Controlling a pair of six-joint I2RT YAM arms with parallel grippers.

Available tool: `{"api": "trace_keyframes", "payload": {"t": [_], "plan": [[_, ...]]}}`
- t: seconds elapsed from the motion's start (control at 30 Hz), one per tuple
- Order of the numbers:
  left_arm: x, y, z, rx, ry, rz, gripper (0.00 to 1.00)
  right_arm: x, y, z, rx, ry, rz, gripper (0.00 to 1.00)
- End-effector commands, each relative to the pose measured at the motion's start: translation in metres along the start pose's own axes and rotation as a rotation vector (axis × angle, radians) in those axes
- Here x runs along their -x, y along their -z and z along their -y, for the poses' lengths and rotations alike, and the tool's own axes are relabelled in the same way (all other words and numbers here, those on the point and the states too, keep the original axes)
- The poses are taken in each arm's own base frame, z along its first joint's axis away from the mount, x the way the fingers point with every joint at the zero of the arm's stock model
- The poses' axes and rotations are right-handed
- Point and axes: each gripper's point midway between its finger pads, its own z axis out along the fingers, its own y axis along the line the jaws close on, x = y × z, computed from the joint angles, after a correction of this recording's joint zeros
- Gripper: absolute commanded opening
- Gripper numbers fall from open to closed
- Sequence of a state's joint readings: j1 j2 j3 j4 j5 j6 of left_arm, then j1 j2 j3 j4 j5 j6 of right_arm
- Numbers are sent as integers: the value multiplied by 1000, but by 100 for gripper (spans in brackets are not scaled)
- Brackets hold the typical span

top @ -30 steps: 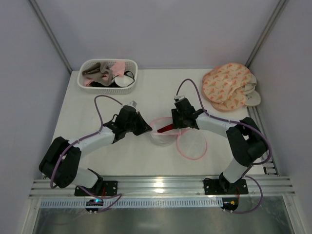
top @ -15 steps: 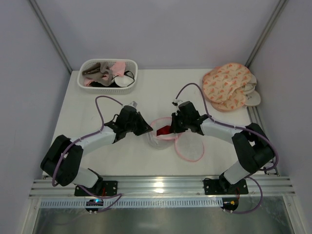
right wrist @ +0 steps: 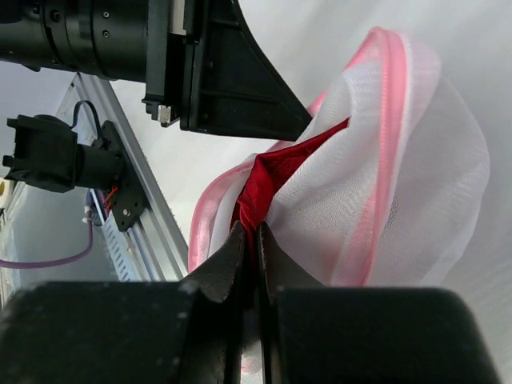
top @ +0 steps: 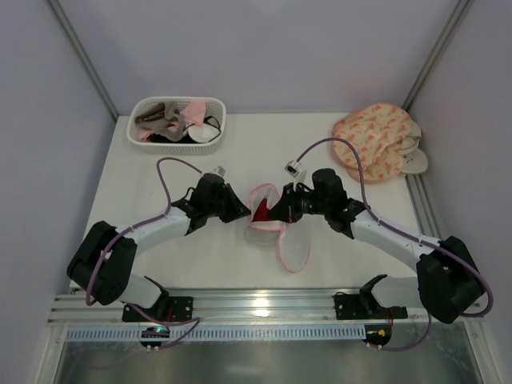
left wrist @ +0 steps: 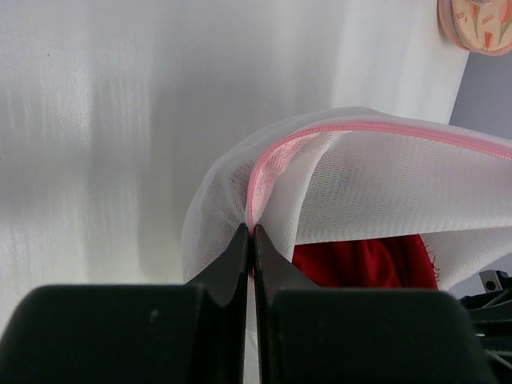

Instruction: Unzip the laundry bag and remove the bra

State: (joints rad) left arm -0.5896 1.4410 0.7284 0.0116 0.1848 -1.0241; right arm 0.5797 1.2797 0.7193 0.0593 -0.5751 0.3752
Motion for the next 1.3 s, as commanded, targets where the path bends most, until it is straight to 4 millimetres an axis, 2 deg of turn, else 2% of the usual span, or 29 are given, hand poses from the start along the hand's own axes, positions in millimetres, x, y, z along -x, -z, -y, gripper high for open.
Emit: {"api": "trace_keyframes", "payload": {"t": [0.0,0.1,0.13,0.17,0.23,0.27,0.33,0.37,0.43,0.47,0.57,0.67,0.77,0.83,0.87,0.93,0.97,1.0,1.03,1.07,1.1,1.13,1.23,1.27], "plan": [[3,1,16,-70,3,14,0,18,-1,-21,116,48,96,4],[3,2,19,-79,7,10,0,21,-10,-22,149,4,122,4],[3,2,18,-78,8,11,0,23,-9,-30,194,-40,132,4],[3,4,19,-82,7,14,0,39,-7,-43,261,-8,201,4],[3,5,18,-78,8,15,0,40,-4,-53,324,-72,220,4],[3,6,19,-81,5,18,0,51,3,-67,394,-33,270,4],[0,7,15,-73,4,11,0,53,12,-81,474,-79,282,4],[0,7,15,-73,3,14,0,61,23,-96,545,-32,326,4],[-2,7,11,-69,4,12,0,62,34,-109,619,-23,333,4],[-3,8,11,-69,6,12,0,62,45,-123,687,-8,331,4],[-4,7,8,-64,5,8,0,61,62,-142,780,7,307,4],[-5,7,8,-66,7,6,0,62,76,-151,807,31,313,4],[-6,6,6,-61,6,5,0,61,91,-153,800,43,359,4],[-6,6,6,-63,8,2,0,73,99,-145,751,21,462,4],[-7,6,6,-63,8,-1,0,72,108,-141,727,7,504,4],[-8,5,4,-61,7,-6,0,89,119,-125,649,-32,636,4],[-8,5,4,-61,6,-6,0,91,122,-119,617,-55,667,4],[-9,5,3,-58,7,-10,0,91,135,-121,607,-47,722,4],[-10,5,2,-58,4,-12,0,99,140,-109,554,-78,782,4],[-11,5,2,-58,4,-12,0,100,144,-107,530,-78,801,4],[-12,6,1,-57,3,-16,0,103,157,-115,527,-41,834,4],[-13,6,-1,-53,2,-19,0,102,151,-106,464,-47,818,4],[-19,7,-2,-62,-17,-45,0,110,166,-105,392,-26,884,4],[-22,7,-1,-69,-22,-61,0,117,172,-100,349,-46,931,4]]}}
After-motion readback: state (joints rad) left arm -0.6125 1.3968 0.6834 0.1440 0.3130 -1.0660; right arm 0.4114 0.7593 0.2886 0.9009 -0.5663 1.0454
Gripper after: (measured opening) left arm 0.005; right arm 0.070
